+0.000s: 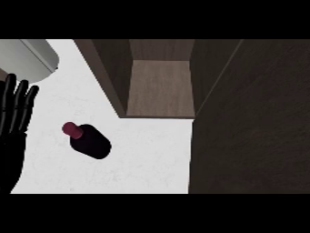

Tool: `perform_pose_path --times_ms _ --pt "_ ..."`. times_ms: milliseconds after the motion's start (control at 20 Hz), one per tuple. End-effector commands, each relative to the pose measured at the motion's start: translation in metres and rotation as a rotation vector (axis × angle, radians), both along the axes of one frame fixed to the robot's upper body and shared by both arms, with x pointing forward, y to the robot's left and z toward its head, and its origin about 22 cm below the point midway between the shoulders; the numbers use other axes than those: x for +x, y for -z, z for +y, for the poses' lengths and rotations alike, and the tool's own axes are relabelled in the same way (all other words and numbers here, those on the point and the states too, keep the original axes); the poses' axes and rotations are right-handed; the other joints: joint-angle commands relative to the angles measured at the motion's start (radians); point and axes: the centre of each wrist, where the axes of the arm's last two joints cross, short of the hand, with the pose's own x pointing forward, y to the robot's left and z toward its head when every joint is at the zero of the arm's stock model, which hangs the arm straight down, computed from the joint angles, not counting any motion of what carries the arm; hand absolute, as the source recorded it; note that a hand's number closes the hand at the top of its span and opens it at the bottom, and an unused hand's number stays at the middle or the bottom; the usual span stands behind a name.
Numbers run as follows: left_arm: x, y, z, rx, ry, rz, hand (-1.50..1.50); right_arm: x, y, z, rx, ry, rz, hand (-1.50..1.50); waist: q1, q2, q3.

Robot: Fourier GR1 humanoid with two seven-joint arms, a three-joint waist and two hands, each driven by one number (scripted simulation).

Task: Pick up the wine, place it into the cabinet and close the cabinet

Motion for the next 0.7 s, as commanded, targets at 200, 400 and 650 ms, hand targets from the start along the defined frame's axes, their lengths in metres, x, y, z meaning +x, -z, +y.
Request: perform_pose_path --times_ms 200,400,650 --pt "0.020 -0.008 -0.043 0.036 -0.348 -0.020 -1.50 -0.027 0.006 -0.001 0.003 -0.010 -0.002 -1.50 -0.032 -0.009 0.027" --pt "0.025 -0.016 -0.054 -0.275 -0.432 0.037 -1.50 -0.030 0.005 0.036 0.089 -0.409 0.095 -1.50 -0.029 -0.009 0.026" --pt "0.013 -0.023 -0.121 -0.313 -0.456 0.018 -1.50 -0.050 -0.006 0.033 0.098 -0.437 0.128 -1.50 -0.034 -0.013 0.028"
